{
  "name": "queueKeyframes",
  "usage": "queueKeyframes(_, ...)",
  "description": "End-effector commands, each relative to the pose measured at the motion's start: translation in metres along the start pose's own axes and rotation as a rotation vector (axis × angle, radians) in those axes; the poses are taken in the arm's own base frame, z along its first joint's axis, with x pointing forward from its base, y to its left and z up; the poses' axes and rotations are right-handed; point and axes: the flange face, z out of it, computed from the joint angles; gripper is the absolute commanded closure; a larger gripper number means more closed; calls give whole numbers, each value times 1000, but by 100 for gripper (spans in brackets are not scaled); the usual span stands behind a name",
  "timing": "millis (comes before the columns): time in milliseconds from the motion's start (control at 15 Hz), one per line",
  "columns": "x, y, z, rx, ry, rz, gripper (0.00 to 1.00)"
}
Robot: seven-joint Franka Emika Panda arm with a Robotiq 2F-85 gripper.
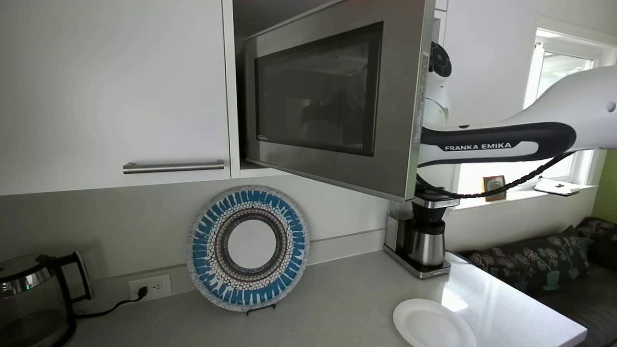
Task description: Move the cup from the microwave to the counter
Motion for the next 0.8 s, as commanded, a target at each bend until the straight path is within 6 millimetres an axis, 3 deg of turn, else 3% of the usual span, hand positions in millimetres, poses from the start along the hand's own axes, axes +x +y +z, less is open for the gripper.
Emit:
queueKeyframes(0, 0, 0, 0, 0, 0, 0, 0)
queueKeyframes(733, 5, 7, 23, -34, -1, 14, 0)
